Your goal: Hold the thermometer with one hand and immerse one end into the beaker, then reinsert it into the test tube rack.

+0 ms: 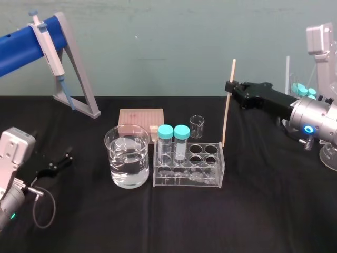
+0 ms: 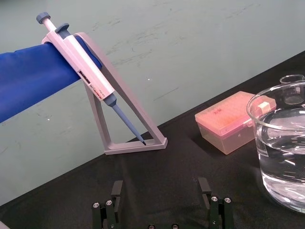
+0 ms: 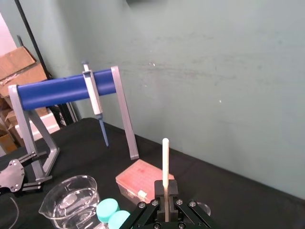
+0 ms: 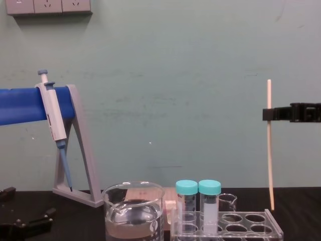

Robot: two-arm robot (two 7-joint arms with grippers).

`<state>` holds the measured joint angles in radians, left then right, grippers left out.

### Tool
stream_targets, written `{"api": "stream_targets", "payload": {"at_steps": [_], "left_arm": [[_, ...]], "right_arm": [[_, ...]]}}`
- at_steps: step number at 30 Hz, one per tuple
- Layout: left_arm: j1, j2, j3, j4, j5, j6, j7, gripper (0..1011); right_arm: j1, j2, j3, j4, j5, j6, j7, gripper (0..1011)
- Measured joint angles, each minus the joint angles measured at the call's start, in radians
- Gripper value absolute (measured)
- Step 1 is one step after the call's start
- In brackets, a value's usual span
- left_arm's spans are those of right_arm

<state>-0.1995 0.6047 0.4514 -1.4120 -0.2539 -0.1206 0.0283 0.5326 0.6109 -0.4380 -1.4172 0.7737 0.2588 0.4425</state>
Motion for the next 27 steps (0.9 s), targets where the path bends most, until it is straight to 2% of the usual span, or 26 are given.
{"api": "stream_targets", "payload": {"at_steps": [15,27], "left_arm": [[0.0,0.0,0.0,0.0,0.0,0.0,0.0,1004],[0.0,0.0,0.0,0.0,0.0,0.0,0.0,1004]], "right_arm": [[0.011,0.024,0.029,-0.061,-0.008,-0.016,0.032,44],[0.035,0.015,0.021,-0.114,-0.025,-0.053,0.052,44]]}}
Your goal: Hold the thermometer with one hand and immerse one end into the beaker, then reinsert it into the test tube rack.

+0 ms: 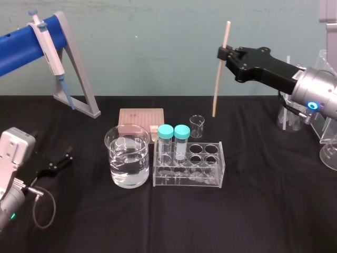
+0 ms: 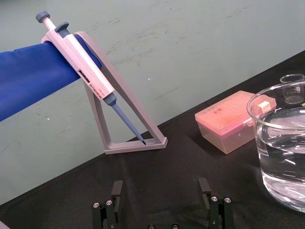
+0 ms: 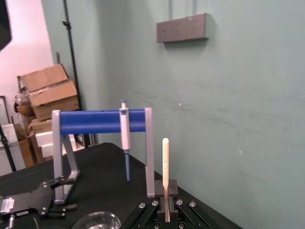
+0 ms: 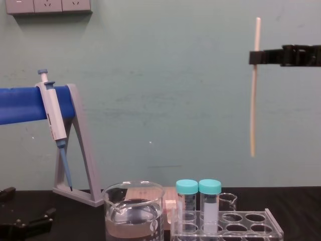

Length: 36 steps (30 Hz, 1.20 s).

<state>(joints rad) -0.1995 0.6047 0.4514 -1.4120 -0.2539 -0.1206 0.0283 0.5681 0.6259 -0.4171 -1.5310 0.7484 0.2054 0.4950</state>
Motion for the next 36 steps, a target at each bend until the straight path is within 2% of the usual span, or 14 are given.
{"api": "stream_targets", "payload": {"at_steps": [7,13,17,27,36], "left_arm": [[0.0,0.0,0.0,0.0,0.0,0.0,0.0,1004],[0.0,0.0,0.0,0.0,0.0,0.0,0.0,1004],[0.0,0.0,0.0,0.0,0.0,0.0,0.0,1004],[0.0,0.0,0.0,0.0,0.0,0.0,0.0,1004],[0.0,0.0,0.0,0.0,0.0,0.0,0.0,1004]], "right_arm": [[0.028,-0.031,-0.032,-0.007,-0.026,-0.015,0.014,44],[0.065,-0.077,-0.061,0.016,-0.024,0.0,0.027,44],[0.096,-0.116,-0.088,0.047,-0.009,0.02,0.039,45],[0.162,-0.198,-0.164,0.13,-0.004,0.03,0.077,44],[0.2,-0.266,-0.235,0.214,-0.026,-0.005,0.128,44]]}}
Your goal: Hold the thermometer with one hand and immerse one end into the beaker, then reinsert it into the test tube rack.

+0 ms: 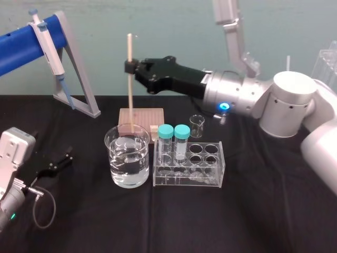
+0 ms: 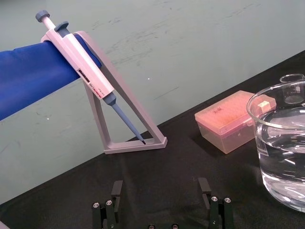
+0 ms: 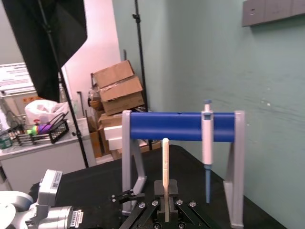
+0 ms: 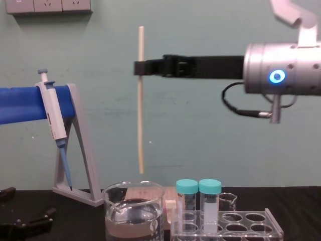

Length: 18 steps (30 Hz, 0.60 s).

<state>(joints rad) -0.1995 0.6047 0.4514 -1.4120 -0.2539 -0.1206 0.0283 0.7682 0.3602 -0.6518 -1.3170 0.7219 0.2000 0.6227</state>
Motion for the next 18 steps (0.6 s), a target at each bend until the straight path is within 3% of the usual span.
{"api": "stream_targets", "payload": {"at_steps": [10,18], "left_arm": [[0.0,0.0,0.0,0.0,0.0,0.0,0.0,1004],[0.0,0.0,0.0,0.0,0.0,0.0,0.0,1004]], "right_arm": [[0.014,-0.053,-0.041,0.092,-0.053,-0.062,0.023,44],[0.013,-0.084,-0.05,0.161,-0.103,-0.112,0.027,44]]}}
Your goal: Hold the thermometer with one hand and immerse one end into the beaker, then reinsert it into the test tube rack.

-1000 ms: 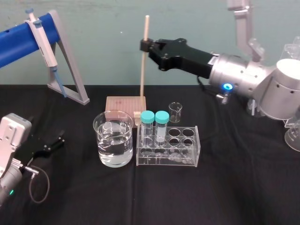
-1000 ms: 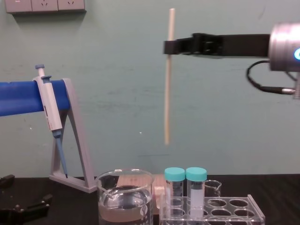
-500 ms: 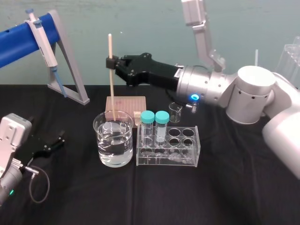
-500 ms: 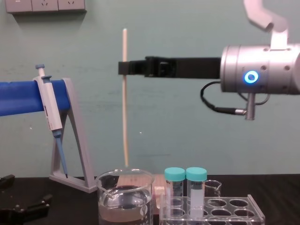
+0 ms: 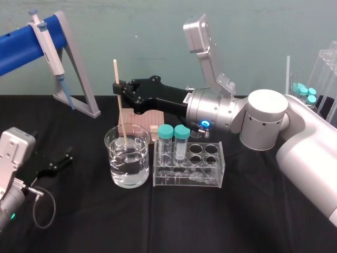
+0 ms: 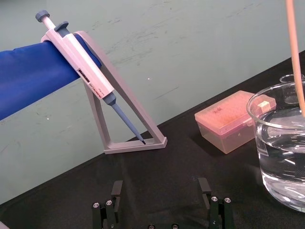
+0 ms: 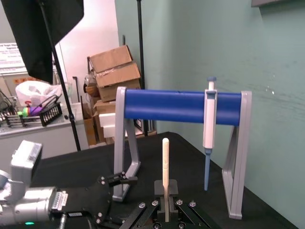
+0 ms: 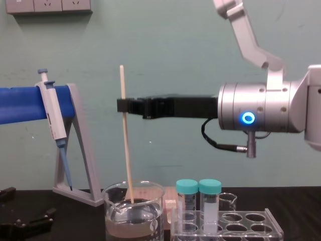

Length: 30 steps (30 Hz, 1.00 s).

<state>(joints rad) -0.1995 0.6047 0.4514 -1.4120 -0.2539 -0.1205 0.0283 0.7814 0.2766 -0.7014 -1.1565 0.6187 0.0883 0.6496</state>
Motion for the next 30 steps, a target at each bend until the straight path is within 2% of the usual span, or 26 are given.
{"api": "stream_targets", "payload": {"at_steps": [7,15,30], "left_arm": [[0.0,0.0,0.0,0.0,0.0,0.0,0.0,1004],[0.0,0.0,0.0,0.0,0.0,0.0,0.0,1004],[0.0,0.0,0.0,0.0,0.0,0.0,0.0,1004]], "right_arm": [[-0.008,-0.021,0.0,0.044,-0.033,-0.033,0.009,44],[-0.023,-0.033,0.005,0.057,-0.068,-0.057,0.007,44],[-0.039,-0.054,0.027,0.069,-0.103,-0.048,0.0,44]]}}
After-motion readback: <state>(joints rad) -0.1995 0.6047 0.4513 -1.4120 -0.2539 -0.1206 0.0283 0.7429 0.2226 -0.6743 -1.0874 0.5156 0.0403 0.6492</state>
